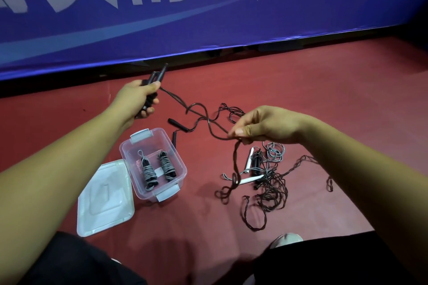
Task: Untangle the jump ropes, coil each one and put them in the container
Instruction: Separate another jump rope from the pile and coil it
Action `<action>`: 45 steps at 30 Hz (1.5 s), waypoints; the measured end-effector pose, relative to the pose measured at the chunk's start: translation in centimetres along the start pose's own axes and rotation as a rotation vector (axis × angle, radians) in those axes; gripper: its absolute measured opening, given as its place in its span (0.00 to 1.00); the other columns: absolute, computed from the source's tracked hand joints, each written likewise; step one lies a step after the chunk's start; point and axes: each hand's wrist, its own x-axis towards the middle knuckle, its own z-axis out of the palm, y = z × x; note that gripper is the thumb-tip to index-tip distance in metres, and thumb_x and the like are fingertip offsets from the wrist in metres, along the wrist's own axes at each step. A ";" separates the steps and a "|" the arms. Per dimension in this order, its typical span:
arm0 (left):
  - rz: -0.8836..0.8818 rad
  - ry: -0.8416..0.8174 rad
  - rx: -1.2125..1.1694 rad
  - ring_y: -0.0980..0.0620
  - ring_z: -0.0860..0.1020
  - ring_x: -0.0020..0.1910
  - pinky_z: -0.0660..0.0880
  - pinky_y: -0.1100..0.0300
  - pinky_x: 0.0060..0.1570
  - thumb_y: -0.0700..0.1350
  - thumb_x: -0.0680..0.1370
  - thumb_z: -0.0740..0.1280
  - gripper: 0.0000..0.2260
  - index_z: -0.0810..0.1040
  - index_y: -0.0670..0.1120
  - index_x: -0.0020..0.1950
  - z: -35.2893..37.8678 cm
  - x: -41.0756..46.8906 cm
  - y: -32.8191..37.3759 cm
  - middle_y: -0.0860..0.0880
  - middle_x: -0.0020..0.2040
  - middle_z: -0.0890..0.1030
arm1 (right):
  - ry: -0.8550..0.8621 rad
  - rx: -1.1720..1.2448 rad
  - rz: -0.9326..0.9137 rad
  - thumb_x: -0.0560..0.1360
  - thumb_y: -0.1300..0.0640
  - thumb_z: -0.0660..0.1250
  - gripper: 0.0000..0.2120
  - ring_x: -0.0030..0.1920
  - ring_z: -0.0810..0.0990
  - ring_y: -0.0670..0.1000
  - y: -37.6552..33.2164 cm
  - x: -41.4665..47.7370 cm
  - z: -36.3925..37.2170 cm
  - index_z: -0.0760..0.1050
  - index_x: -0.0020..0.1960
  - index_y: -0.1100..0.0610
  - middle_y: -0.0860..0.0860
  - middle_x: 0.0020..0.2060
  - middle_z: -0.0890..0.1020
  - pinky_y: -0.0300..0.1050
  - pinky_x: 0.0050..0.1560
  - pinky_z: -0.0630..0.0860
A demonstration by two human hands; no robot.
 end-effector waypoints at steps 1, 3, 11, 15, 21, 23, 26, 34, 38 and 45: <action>0.001 0.032 -0.005 0.55 0.69 0.21 0.61 0.69 0.19 0.49 0.80 0.67 0.05 0.74 0.50 0.47 -0.4 0.1 0.0 0.46 0.39 0.77 | 0.015 -0.007 -0.013 0.77 0.59 0.69 0.09 0.34 0.71 0.49 0.1 -0.1 -0.2 0.81 0.51 0.65 0.58 0.38 0.77 0.39 0.40 0.69; 0.004 0.072 -0.009 0.53 0.72 0.24 0.62 0.69 0.19 0.49 0.79 0.68 0.05 0.75 0.50 0.51 -0.7 0.3 -0.2 0.46 0.42 0.76 | 0.064 0.042 -0.044 0.78 0.65 0.65 0.05 0.29 0.69 0.43 0.4 -0.1 -0.5 0.78 0.47 0.66 0.51 0.31 0.78 0.36 0.36 0.67; 0.187 -0.289 0.039 0.53 0.74 0.27 0.59 0.67 0.20 0.45 0.80 0.66 0.10 0.79 0.45 0.61 2.4 -2.9 1.3 0.48 0.40 0.73 | 0.227 -0.397 0.105 0.72 0.58 0.76 0.09 0.60 0.81 0.48 1.2 0.7 -1.1 0.84 0.53 0.55 0.49 0.58 0.83 0.49 0.68 0.73; 0.185 -0.497 0.025 0.52 0.71 0.27 0.58 0.67 0.20 0.45 0.79 0.66 0.11 0.78 0.40 0.59 5.3 -6.1 1.6 0.47 0.40 0.78 | 0.315 0.081 -0.027 0.69 0.50 0.78 0.39 0.67 0.73 0.45 -0.7 1.6 0.6 0.67 0.75 0.57 0.49 0.72 0.73 0.44 0.69 0.69; 0.198 -0.584 -0.091 0.54 0.68 0.25 0.58 0.66 0.20 0.46 0.78 0.65 0.13 0.78 0.37 0.56 7.0 -7.8 2.7 0.47 0.32 0.78 | 0.068 0.441 -0.144 0.77 0.65 0.66 0.13 0.48 0.81 0.52 -1.6 2.8 5.4 0.76 0.58 0.73 0.57 0.45 0.84 0.42 0.50 0.75; 0.176 -0.571 -0.115 0.53 0.68 0.26 0.58 0.66 0.20 0.48 0.76 0.67 0.15 0.78 0.38 0.56 6.5 -7.7 2.8 0.45 0.33 0.76 | 0.088 0.420 -0.173 0.78 0.61 0.65 0.16 0.38 0.79 0.53 -1.9 2.9 5.7 0.75 0.58 0.74 0.55 0.33 0.76 0.44 0.45 0.73; 0.162 -0.470 -0.101 0.53 0.69 0.26 0.59 0.67 0.21 0.46 0.78 0.67 0.11 0.78 0.39 0.55 6.1 -7.3 2.9 0.38 0.39 0.78 | 0.087 0.477 -0.105 0.83 0.61 0.61 0.07 0.31 0.76 0.52 -2.3 2.7 6.1 0.75 0.55 0.63 0.52 0.29 0.72 0.43 0.33 0.75; 0.169 -0.185 -0.120 0.53 0.70 0.25 0.61 0.66 0.20 0.43 0.77 0.72 0.10 0.73 0.42 0.52 4.2 -4.4 1.9 0.37 0.49 0.82 | 0.079 0.476 0.051 0.81 0.64 0.63 0.05 0.21 0.62 0.44 -2.7 1.5 4.1 0.73 0.46 0.60 0.53 0.32 0.74 0.32 0.20 0.56; 0.117 -0.169 -0.154 0.52 0.71 0.26 0.62 0.67 0.22 0.41 0.77 0.71 0.20 0.72 0.50 0.68 3.2 -3.3 1.8 0.42 0.47 0.82 | 0.039 0.319 0.077 0.83 0.59 0.61 0.10 0.21 0.57 0.45 -3.1 0.7 3.6 0.73 0.43 0.60 0.54 0.27 0.70 0.33 0.21 0.52; 0.225 -0.211 0.365 0.49 0.73 0.29 0.68 0.61 0.27 0.45 0.74 0.75 0.13 0.75 0.45 0.54 2.1 -3.1 1.4 0.45 0.35 0.76 | 0.158 -0.052 -0.097 0.80 0.58 0.67 0.08 0.27 0.59 0.50 -4.7 -0.8 2.4 0.79 0.46 0.62 0.53 0.27 0.62 0.43 0.29 0.58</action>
